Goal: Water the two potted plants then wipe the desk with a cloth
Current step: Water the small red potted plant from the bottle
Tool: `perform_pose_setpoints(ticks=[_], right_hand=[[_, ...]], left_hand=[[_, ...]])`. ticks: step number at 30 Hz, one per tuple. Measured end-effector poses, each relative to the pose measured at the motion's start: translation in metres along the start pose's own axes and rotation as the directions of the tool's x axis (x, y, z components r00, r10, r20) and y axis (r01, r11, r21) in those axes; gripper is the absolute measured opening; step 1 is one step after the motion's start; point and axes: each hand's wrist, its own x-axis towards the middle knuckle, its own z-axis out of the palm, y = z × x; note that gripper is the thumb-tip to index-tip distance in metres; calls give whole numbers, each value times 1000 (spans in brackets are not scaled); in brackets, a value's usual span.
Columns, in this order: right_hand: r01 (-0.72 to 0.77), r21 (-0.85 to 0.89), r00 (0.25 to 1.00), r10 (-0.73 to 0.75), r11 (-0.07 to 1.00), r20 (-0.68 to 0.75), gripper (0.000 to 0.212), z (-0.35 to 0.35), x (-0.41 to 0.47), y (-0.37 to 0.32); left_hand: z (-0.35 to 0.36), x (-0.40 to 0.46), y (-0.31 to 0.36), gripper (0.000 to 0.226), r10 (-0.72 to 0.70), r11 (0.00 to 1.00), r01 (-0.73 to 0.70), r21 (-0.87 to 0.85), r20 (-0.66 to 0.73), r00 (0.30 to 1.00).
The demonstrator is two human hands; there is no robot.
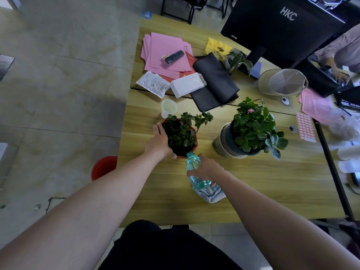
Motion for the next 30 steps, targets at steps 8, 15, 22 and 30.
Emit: perform_pose_setpoints(ticks=[8, 15, 22, 30], right_hand=[[5, 26, 1000, -5, 1000, 2, 80, 1, -2, 0], [-3, 15, 1000, 3, 1000, -1, 79, 1, -2, 0], [-1, 23, 1000, 1, 1000, 2, 78, 0, -2, 0], [4, 39, 1000, -4, 999, -14, 75, 1, -3, 3]], left_hand=[[-1, -1, 0, 145, 3, 1000, -3, -2, -3, 1000], [-1, -3, 0, 143, -2, 1000, 2, 11, -20, 1000], [1, -1, 1, 142, 8, 1000, -8, 18, -24, 1000], [21, 2, -14, 146, 33, 968, -53, -246, -86, 996]])
